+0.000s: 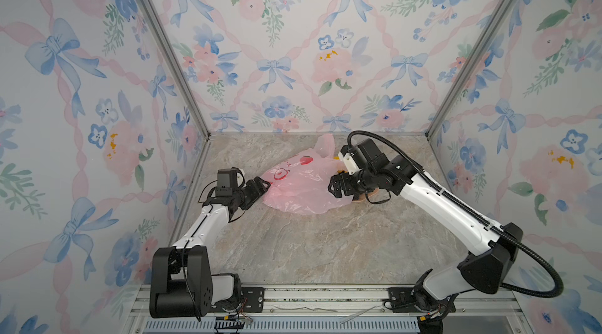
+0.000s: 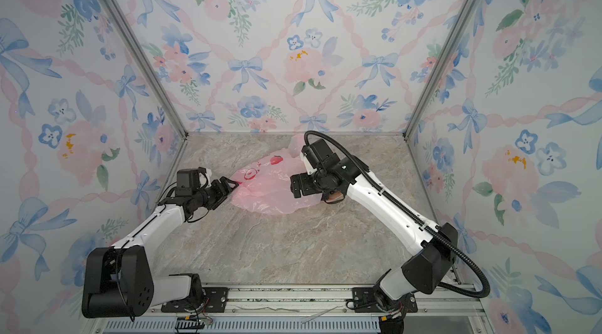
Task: Place the fruits into the plastic bag
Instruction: Pick up the plastic bag from the center of the table.
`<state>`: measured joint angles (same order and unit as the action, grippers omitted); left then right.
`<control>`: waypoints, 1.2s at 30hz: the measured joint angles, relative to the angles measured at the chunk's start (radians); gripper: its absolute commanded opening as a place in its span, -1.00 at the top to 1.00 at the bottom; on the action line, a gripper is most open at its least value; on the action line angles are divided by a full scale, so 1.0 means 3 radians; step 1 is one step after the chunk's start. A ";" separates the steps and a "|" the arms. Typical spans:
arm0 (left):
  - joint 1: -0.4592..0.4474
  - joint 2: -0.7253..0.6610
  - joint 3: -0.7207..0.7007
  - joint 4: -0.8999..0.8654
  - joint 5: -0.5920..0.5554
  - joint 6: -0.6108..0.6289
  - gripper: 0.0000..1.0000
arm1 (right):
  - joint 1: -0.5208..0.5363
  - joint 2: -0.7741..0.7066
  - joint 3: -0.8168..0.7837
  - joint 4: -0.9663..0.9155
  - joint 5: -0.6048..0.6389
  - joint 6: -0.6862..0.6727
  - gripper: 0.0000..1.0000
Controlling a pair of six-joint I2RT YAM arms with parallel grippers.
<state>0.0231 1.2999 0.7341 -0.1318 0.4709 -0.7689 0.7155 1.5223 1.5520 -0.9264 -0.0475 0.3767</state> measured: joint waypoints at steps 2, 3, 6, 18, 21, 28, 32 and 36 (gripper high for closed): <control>0.0000 0.0042 0.0067 0.0038 0.0029 -0.0004 -0.67 | 0.0000 0.0000 -0.0004 0.0005 -0.0001 0.0000 -0.92; 0.0000 0.0070 0.0099 0.0053 0.0036 -0.0008 -0.67 | 0.0000 0.0000 -0.0004 0.0011 -0.0001 0.0001 -0.93; -0.0003 0.0149 0.0142 0.0072 0.0043 -0.0010 -0.64 | 0.0000 0.0000 -0.0004 0.0014 -0.0013 0.0001 -0.93; -0.0167 0.0458 0.0455 0.0071 0.0031 -0.0085 1.00 | -0.0004 -0.0010 -0.0005 0.0013 -0.0008 -0.0001 -0.93; -0.0187 0.0273 0.0599 -0.0009 0.0005 -0.0117 1.00 | -0.0017 -0.0045 -0.0005 0.0011 0.0000 -0.0001 -0.92; -0.0286 -0.0220 0.1305 -0.0203 -0.0033 -0.0159 1.00 | -0.0029 -0.0092 0.0018 0.0011 -0.0045 0.0003 -0.92; -0.0318 -0.0399 0.1603 -0.0315 -0.0006 -0.0159 1.00 | -0.0081 -0.0128 0.0043 0.0014 -0.0114 0.0015 -0.92; -0.0264 -0.0509 0.1737 -0.0417 0.0161 -0.0189 1.00 | -0.0394 -0.0309 -0.0032 0.0134 -0.0301 0.0121 -0.92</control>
<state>-0.0563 1.1473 1.2552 -0.2569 0.5194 -0.8257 0.5972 1.4296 1.5425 -0.8864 -0.1379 0.4129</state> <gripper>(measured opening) 0.050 0.963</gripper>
